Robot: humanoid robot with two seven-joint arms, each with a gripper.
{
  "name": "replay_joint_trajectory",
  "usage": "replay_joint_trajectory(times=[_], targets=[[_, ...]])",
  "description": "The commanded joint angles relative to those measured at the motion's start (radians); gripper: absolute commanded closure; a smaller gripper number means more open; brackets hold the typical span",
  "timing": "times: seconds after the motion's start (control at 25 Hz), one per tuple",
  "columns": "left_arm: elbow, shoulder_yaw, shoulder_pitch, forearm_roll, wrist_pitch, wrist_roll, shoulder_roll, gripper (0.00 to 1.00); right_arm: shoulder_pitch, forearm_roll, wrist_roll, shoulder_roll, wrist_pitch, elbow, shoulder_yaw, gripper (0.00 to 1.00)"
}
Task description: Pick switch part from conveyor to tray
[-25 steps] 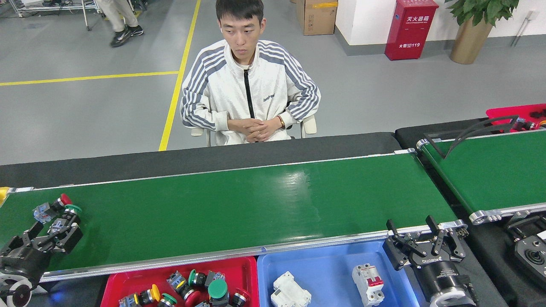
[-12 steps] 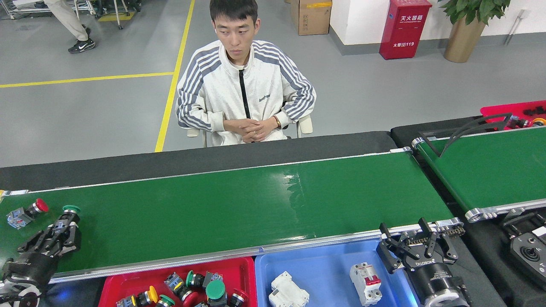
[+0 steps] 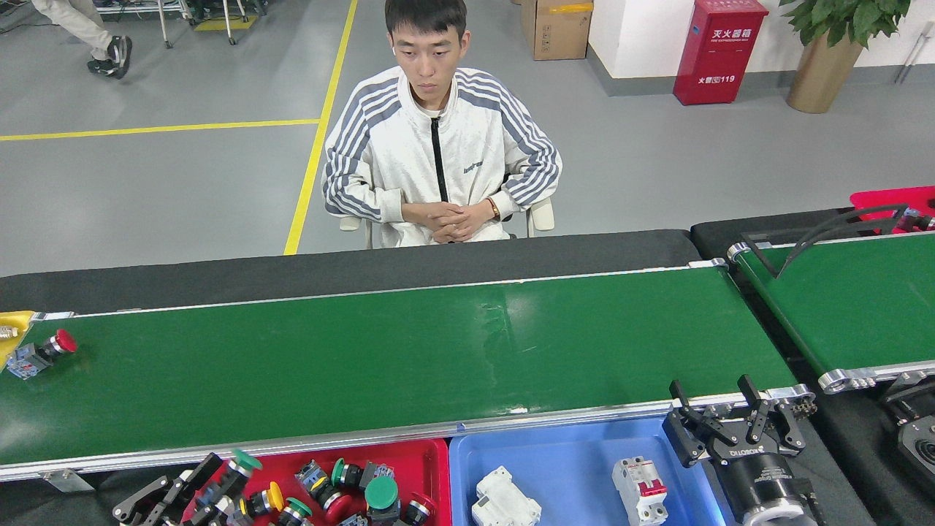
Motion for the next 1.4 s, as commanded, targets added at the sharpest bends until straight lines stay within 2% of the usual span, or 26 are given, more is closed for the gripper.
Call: replay_joint_trajectory(times=[0.0,0.12,0.16,0.24,0.32,0.56,1.0,1.36], targets=[[-0.010,0.015,0.000,0.005,-0.006,0.001,0.001,0.00,-0.007,-0.001,-0.008,-0.001,-0.003,-0.013,-0.007,0.00],[-0.002,0.117,-0.001,0.002,0.020,0.000,-0.048,0.00,-0.007,-0.001,-0.008,0.002,-0.003,-0.015,-0.007,0.00],[-0.002,0.148,0.002,-0.001,0.091,-0.002,-0.054,0.00,-0.007,-0.001,-0.008,0.002,-0.003,-0.015,-0.005,0.00],[0.004,0.203,0.006,-0.011,0.326,-0.008,-0.056,0.00,-0.002,-0.001,-0.008,0.000,-0.003,-0.015,-0.004,0.00],[0.007,0.217,0.016,-0.034,0.459,-0.010,-0.057,0.00,0.006,-0.001,-0.008,0.002,-0.003,-0.019,-0.005,0.00],[-0.004,0.225,0.033,-0.040,0.471,-0.080,-0.094,0.00,0.007,-0.001,-0.008,-0.003,0.000,-0.065,-0.010,0.00],[-0.002,0.189,0.000,-0.043,0.467,-0.091,-0.083,0.00,0.016,-0.001,-0.003,0.005,0.000,-0.059,-0.008,0.00],[0.013,0.179,-0.043,-0.043,0.461,-0.091,-0.025,0.00,0.069,-0.001,-0.003,0.008,0.003,-0.088,-0.042,0.00]])
